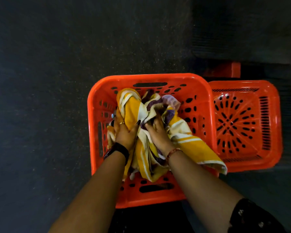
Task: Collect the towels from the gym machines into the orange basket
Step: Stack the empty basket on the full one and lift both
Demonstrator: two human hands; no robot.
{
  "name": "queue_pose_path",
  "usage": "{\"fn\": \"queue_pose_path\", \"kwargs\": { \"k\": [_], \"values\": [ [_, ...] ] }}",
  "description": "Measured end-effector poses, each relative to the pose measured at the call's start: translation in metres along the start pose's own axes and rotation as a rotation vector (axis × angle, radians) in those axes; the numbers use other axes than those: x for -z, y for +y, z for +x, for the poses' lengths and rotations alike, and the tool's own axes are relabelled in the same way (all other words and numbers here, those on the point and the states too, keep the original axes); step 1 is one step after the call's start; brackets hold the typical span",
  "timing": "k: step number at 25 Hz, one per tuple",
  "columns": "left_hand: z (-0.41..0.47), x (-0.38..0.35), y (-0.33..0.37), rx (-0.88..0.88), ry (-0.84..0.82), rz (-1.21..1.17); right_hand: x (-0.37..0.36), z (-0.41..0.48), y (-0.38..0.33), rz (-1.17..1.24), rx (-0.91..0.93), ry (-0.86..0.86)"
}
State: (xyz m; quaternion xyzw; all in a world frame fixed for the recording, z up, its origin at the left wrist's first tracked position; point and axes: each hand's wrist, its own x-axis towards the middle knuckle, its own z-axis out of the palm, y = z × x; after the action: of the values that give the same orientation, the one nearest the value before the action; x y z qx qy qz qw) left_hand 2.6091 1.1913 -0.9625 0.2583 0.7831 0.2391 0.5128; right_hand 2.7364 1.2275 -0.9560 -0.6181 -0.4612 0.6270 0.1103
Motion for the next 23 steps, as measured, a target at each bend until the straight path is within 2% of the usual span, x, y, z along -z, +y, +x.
{"fn": "queue_pose_path", "kwargs": {
  "k": [3,9,11,13,16,19,21,23],
  "values": [
    [0.018,0.002,-0.021,0.061,0.013,0.111,-0.01,0.026,0.013,0.025,-0.042,0.026],
    [0.013,0.0,-0.014,0.096,0.055,0.176,-0.011,0.004,0.018,-0.346,0.129,0.2],
    [-0.004,0.003,0.002,0.093,0.072,0.157,0.006,-0.022,0.014,-0.337,0.165,0.333],
    [-0.025,0.004,0.026,0.086,0.077,0.126,0.027,-0.054,0.008,-0.226,0.204,0.457],
    [-0.059,-0.004,0.084,-0.124,0.122,-0.002,0.058,-0.088,-0.017,-0.085,0.228,0.582],
    [-0.095,-0.036,0.159,-0.417,0.056,-0.13,0.113,-0.109,-0.06,0.061,0.276,0.778],
    [-0.119,-0.073,0.204,-0.499,-0.032,-0.163,0.161,-0.12,-0.075,0.161,0.246,0.881],
    [-0.144,-0.116,0.238,-0.487,-0.169,-0.194,0.212,-0.132,-0.074,0.231,0.145,0.914]
  ]
}}
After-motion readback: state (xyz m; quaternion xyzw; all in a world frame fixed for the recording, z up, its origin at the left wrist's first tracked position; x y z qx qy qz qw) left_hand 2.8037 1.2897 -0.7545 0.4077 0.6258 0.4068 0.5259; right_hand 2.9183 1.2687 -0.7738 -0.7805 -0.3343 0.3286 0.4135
